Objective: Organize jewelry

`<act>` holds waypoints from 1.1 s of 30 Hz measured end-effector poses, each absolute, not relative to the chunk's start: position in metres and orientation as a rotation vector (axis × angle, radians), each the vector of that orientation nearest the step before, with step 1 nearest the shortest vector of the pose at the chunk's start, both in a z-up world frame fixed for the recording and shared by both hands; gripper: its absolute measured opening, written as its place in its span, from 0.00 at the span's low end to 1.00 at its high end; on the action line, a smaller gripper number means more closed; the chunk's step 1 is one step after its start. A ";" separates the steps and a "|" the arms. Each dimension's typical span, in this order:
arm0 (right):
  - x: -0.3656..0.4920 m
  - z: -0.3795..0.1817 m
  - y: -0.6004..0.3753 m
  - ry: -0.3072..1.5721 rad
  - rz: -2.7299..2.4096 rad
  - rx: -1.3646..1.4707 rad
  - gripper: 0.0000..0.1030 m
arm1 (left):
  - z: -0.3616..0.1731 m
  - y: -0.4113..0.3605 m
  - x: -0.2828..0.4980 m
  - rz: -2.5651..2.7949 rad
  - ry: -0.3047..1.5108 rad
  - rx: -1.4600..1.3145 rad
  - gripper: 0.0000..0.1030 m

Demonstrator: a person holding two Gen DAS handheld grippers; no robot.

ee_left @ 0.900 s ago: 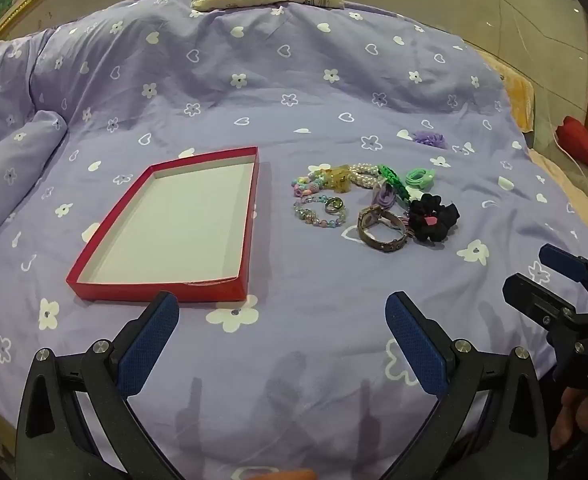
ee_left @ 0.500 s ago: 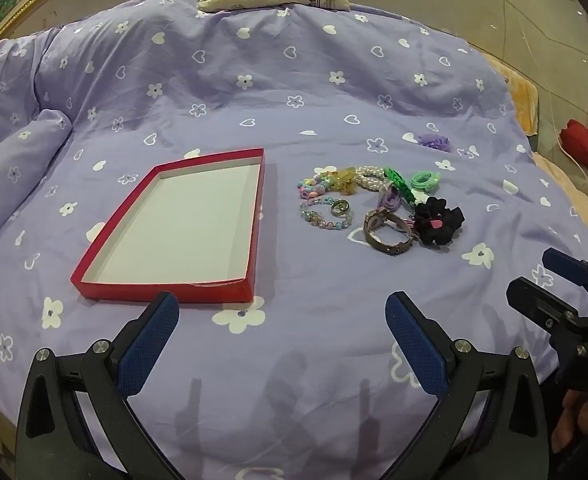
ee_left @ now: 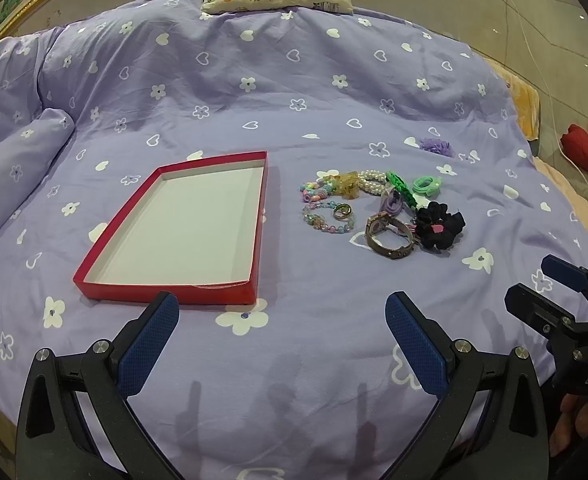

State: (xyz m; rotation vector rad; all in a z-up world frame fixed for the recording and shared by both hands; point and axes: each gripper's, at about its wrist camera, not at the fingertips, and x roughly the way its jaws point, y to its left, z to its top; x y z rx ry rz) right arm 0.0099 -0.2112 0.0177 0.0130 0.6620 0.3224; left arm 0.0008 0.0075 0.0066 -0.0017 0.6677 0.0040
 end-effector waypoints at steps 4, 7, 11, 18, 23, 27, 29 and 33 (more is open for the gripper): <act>0.010 0.017 -0.211 0.665 0.320 0.013 0.94 | 0.007 0.009 0.001 0.005 0.665 -0.004 1.00; 0.010 0.016 -0.211 0.666 0.321 0.016 0.94 | 0.006 0.008 0.001 0.007 0.664 -0.004 1.00; 0.010 0.016 -0.211 0.665 0.322 0.016 0.94 | 0.005 0.008 0.000 0.007 0.664 -0.005 1.00; 0.010 0.016 -0.211 0.665 0.324 0.018 0.94 | 0.005 0.007 0.000 0.007 0.664 -0.005 1.00; 0.010 0.017 -0.211 0.665 0.323 0.016 0.94 | 0.005 0.007 0.000 0.006 0.664 -0.004 1.00; 0.010 0.017 -0.211 0.664 0.325 0.016 0.94 | 0.005 0.007 0.000 0.007 0.665 -0.006 1.00; 0.009 0.018 -0.211 0.663 0.328 0.017 0.94 | 0.005 0.007 0.000 0.007 0.664 -0.005 1.00; 0.009 0.018 -0.211 0.664 0.327 0.017 0.94 | 0.005 0.007 0.000 0.005 0.665 -0.005 1.00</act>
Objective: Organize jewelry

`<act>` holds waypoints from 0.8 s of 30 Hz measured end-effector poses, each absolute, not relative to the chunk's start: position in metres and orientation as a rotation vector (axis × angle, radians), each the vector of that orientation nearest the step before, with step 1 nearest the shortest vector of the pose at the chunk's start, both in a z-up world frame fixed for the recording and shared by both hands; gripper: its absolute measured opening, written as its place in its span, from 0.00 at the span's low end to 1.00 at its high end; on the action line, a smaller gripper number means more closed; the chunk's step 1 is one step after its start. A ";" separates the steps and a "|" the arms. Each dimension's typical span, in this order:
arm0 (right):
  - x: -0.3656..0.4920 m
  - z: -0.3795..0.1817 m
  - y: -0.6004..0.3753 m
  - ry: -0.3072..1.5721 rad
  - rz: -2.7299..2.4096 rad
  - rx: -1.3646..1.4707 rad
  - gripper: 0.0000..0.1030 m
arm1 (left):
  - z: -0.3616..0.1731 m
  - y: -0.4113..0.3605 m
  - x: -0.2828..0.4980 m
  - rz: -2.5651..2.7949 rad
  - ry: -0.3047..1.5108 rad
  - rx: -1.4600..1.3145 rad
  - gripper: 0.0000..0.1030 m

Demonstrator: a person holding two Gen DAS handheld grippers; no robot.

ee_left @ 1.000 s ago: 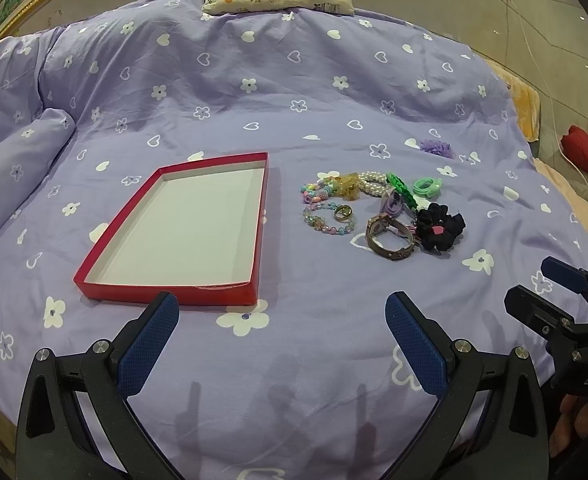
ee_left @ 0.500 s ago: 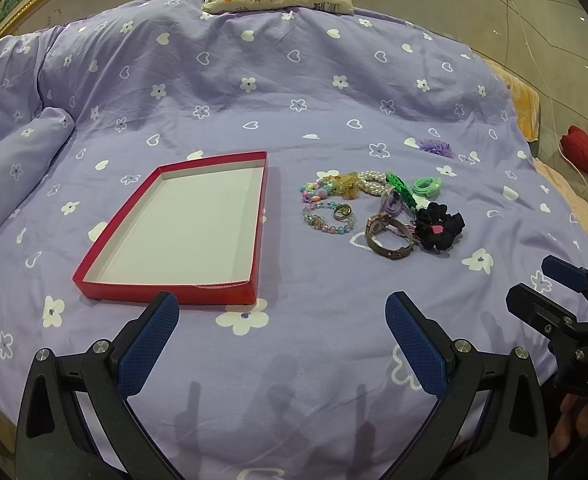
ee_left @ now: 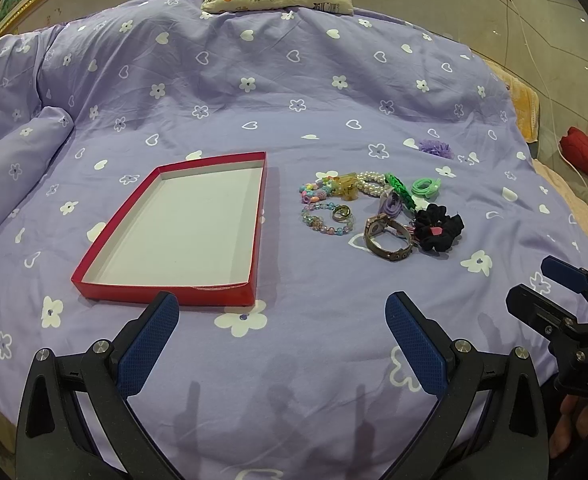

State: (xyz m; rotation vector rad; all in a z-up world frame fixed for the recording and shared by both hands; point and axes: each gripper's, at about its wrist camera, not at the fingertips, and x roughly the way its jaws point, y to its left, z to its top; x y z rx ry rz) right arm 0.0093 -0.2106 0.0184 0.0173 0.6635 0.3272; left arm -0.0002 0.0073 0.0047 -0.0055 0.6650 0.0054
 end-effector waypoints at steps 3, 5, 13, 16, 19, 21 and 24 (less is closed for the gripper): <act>0.009 0.019 -0.210 0.664 0.328 0.017 0.94 | 0.005 0.006 0.000 0.005 0.669 -0.005 1.00; 0.009 0.019 -0.211 0.664 0.329 0.019 0.94 | 0.005 0.005 0.000 0.004 0.670 -0.007 1.00; 0.009 0.021 -0.210 0.664 0.331 0.023 0.94 | 0.004 0.002 0.005 -0.006 0.682 -0.010 1.00; 0.011 0.023 -0.209 0.670 0.334 0.032 0.94 | 0.003 0.002 0.011 -0.018 0.695 -0.010 1.00; 0.017 0.022 -0.214 0.675 0.335 0.039 0.94 | 0.001 0.000 0.017 -0.035 0.709 -0.010 1.00; 0.021 0.022 -0.216 0.679 0.335 0.041 0.94 | 0.001 -0.001 0.022 -0.048 0.718 -0.011 1.00; 0.027 0.021 -0.219 0.687 0.327 0.053 0.94 | 0.002 -0.003 0.031 -0.068 0.725 -0.003 1.00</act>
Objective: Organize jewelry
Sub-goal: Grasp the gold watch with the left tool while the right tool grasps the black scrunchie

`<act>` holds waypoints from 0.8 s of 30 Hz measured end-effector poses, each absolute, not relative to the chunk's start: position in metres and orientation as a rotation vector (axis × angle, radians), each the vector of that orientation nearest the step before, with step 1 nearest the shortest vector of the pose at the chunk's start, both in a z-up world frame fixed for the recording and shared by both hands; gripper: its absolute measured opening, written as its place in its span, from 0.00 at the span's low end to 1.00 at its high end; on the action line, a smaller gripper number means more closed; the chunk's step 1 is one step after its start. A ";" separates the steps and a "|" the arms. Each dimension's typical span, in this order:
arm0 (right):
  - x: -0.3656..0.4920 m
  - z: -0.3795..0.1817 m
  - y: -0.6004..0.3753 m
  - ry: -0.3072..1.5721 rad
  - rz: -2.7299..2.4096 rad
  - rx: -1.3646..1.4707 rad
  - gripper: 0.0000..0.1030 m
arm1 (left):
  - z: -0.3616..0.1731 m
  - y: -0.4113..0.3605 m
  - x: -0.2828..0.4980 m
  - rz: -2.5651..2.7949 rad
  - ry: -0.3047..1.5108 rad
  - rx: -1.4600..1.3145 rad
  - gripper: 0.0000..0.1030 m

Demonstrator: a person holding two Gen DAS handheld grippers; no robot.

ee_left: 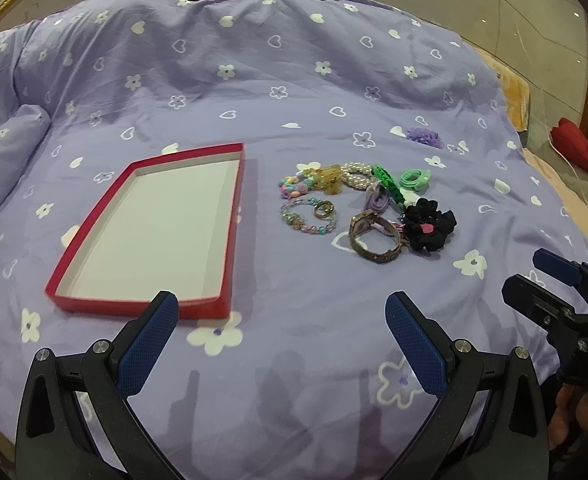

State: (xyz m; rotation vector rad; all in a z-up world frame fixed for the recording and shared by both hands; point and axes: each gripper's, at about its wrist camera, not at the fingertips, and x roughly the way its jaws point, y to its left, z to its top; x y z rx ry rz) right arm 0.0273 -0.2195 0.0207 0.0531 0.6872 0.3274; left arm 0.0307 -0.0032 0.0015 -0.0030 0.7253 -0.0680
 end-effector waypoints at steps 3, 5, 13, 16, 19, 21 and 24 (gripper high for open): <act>0.036 0.019 -0.225 0.697 0.319 0.061 0.94 | 0.003 -0.005 0.041 -0.078 0.728 0.008 1.00; 0.043 0.018 -0.229 0.705 0.315 0.069 0.94 | 0.003 -0.006 0.049 -0.089 0.734 0.001 1.00; 0.077 0.014 -0.240 0.740 0.309 0.092 0.94 | 0.001 -0.018 0.088 -0.135 0.769 0.009 0.96; 0.092 0.010 -0.241 0.763 0.309 0.094 0.92 | -0.004 -0.024 0.105 -0.165 0.797 0.013 0.84; 0.107 0.006 -0.242 0.792 0.306 0.102 0.85 | -0.012 -0.031 0.120 -0.197 0.830 0.021 0.75; 0.116 0.003 -0.243 0.809 0.304 0.108 0.81 | -0.017 -0.036 0.128 -0.214 0.841 0.030 0.74; 0.130 -0.002 -0.242 0.833 0.297 0.106 0.72 | -0.022 -0.043 0.139 -0.231 0.853 0.046 0.71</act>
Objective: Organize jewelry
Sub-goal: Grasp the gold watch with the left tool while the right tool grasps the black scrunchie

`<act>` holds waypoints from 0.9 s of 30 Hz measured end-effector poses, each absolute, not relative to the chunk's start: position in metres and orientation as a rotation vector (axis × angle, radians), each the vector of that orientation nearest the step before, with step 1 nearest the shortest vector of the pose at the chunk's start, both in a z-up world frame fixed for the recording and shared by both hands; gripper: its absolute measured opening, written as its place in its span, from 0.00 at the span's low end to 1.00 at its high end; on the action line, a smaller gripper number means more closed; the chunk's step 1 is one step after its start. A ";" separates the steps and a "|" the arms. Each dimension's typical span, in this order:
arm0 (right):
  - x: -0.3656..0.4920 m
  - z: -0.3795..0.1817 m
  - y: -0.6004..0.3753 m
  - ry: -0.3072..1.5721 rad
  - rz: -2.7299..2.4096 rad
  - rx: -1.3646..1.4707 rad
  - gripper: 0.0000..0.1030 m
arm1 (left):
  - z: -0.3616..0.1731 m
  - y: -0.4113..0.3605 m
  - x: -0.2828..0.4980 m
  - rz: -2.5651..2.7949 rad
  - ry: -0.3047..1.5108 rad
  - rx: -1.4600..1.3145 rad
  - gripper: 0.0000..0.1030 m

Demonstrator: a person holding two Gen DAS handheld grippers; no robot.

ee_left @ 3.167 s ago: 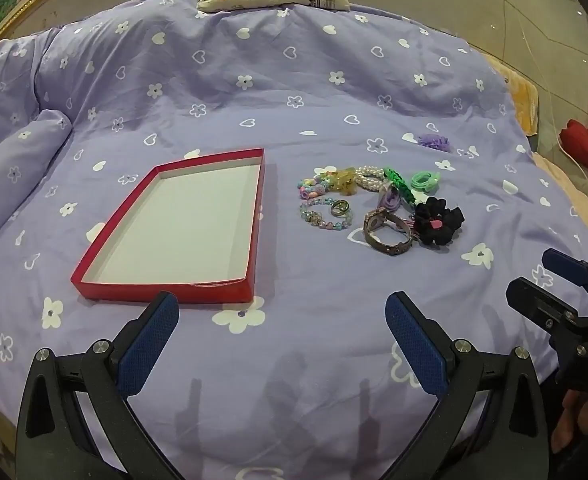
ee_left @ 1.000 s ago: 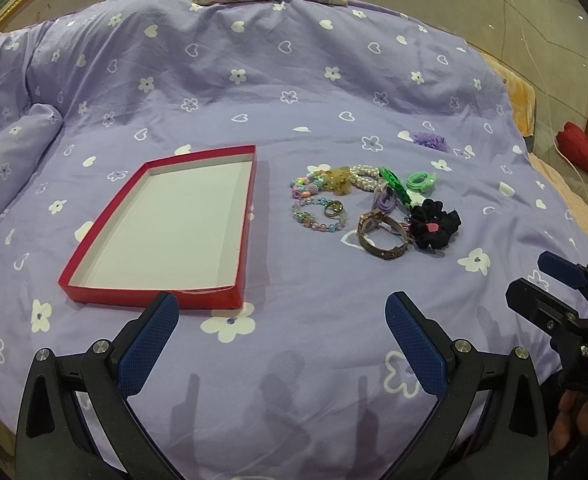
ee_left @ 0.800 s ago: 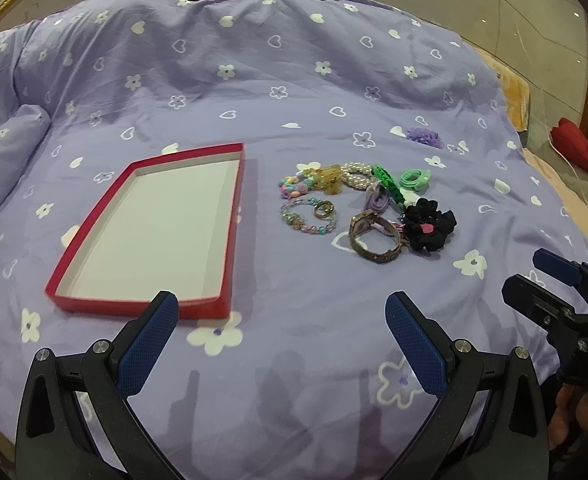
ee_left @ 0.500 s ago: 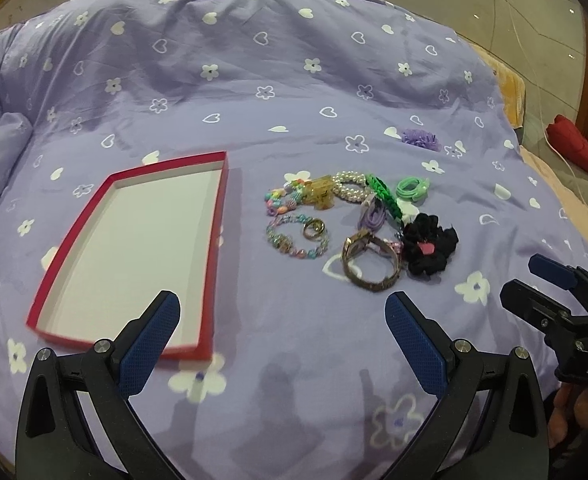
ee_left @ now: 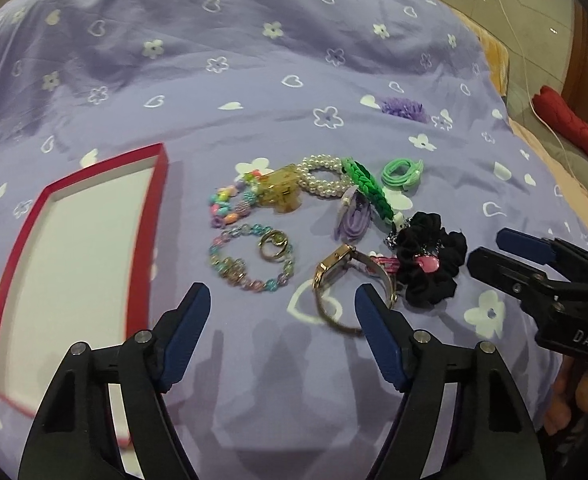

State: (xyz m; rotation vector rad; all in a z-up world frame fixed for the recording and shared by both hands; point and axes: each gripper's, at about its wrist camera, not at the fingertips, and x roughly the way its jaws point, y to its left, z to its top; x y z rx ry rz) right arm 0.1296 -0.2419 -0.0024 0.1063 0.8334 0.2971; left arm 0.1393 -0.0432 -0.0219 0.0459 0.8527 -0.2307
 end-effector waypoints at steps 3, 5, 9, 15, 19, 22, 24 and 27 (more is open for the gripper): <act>0.140 -0.010 -0.241 0.864 0.291 0.103 0.65 | -0.029 -0.049 0.152 -0.247 0.875 0.056 0.68; 0.148 -0.017 -0.240 0.895 0.283 0.103 0.61 | -0.032 -0.051 0.158 -0.251 0.886 0.060 0.67; 0.159 -0.027 -0.238 0.935 0.284 0.102 0.49 | -0.039 -0.058 0.171 -0.284 0.915 0.070 0.61; 0.163 -0.031 -0.234 0.940 0.302 0.102 0.25 | -0.047 -0.071 0.178 -0.341 0.943 0.103 0.33; 0.163 -0.030 -0.238 0.934 0.297 0.114 0.12 | -0.047 -0.074 0.178 -0.376 0.947 0.093 0.13; 0.160 -0.027 -0.242 0.918 0.291 0.131 0.11 | -0.044 -0.072 0.174 -0.386 0.939 0.079 0.09; 0.158 -0.022 -0.245 0.902 0.293 0.145 0.10 | -0.040 -0.068 0.170 -0.390 0.932 0.056 0.07; 0.154 -0.013 -0.245 0.876 0.298 0.153 0.10 | -0.033 -0.061 0.162 -0.384 0.917 0.033 0.07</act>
